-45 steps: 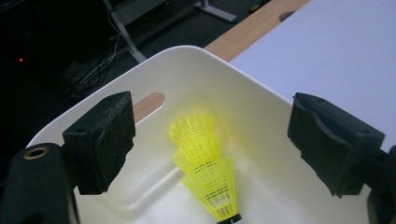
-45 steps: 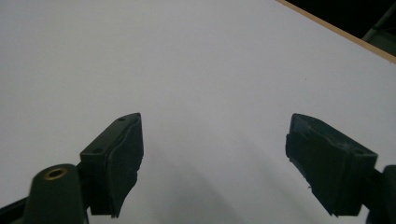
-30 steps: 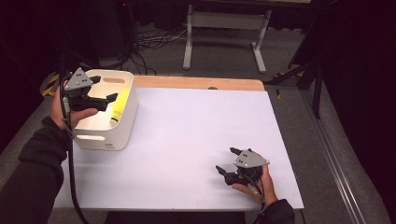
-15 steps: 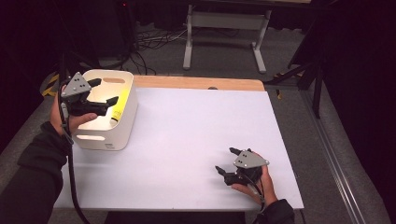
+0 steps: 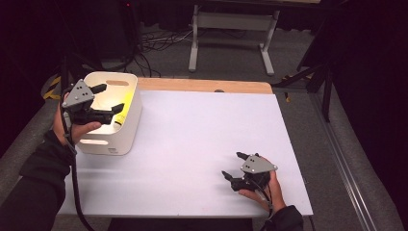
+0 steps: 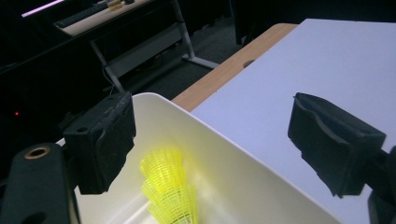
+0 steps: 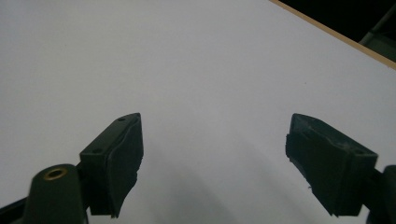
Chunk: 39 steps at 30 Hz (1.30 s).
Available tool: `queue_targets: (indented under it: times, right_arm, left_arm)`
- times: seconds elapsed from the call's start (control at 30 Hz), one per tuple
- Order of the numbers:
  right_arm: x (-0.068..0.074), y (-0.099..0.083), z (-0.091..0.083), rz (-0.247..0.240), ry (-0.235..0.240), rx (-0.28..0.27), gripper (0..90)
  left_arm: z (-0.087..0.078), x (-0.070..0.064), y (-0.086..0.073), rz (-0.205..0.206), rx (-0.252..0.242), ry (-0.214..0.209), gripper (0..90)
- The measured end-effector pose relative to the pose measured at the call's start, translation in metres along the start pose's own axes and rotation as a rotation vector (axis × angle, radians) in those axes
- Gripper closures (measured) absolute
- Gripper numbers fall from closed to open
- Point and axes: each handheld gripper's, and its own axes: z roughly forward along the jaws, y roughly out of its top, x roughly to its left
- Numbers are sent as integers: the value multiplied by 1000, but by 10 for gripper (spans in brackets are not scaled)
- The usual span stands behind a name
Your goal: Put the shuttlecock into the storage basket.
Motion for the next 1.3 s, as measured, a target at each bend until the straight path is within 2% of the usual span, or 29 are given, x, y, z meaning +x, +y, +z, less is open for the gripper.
queue_targets:
  times: [0.23,0.6,0.83,0.9,0.93,1.0,1.27,1.3]
  right_arm:
    - [0,0,-1,1,-2,-1,196]
    - [1,2,-3,-1,-5,-12,196]
    - [1,3,-5,-1,-7,-20,196]
    - [2,3,-5,-3,-9,-21,196]
    - [2,4,-6,-4,-10,-22,196]
    - [2,4,-7,-6,-12,-29,197]
    - [3,6,-8,-10,-15,-38,196]
    - [4,7,-8,-12,-15,-39,196]
  left_arm:
    - [-2,-9,1,14,-20,-14,161]
    - [-4,-19,0,6,-48,-42,160]
    - [-5,-26,-1,17,-60,-52,157]
    - [-5,-27,-1,32,-60,-50,155]
    - [-5,-29,-2,21,-66,-60,155]
    - [-6,-31,-2,28,-73,-51,159]
    - [-6,-44,-3,44,-92,-66,157]
    - [-5,-46,-3,28,-95,-81,158]
